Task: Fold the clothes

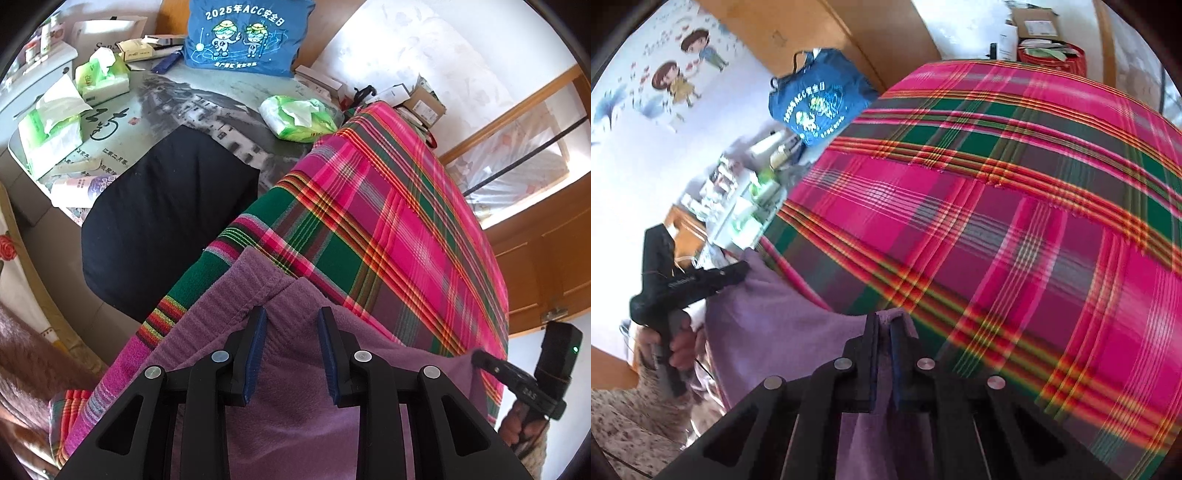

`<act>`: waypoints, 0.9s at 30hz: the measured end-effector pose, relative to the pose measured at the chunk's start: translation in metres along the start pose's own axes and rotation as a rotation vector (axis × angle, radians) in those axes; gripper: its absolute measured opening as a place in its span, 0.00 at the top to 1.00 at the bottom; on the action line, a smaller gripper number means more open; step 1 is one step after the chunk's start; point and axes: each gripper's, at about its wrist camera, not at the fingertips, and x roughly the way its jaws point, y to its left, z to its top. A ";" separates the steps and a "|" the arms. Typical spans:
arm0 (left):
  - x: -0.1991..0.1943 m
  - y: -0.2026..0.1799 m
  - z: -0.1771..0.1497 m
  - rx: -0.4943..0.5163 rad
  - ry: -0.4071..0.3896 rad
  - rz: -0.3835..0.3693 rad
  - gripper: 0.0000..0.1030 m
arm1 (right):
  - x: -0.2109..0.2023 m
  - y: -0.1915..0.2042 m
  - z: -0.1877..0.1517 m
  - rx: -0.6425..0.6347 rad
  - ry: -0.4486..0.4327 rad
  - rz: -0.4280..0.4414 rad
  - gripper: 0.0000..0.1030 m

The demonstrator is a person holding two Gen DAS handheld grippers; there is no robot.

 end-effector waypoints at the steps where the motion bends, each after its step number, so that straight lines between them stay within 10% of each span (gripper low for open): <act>1: 0.000 0.000 0.000 0.001 0.002 0.000 0.71 | 0.003 -0.002 0.001 -0.003 0.011 -0.003 0.95; 19: -0.010 0.003 0.000 -0.035 -0.001 0.050 0.71 | 0.009 -0.009 0.004 -0.101 0.067 0.034 0.95; 27: -0.033 -0.030 -0.010 0.100 -0.099 0.110 0.71 | -0.001 -0.004 0.000 -0.094 0.108 0.030 0.85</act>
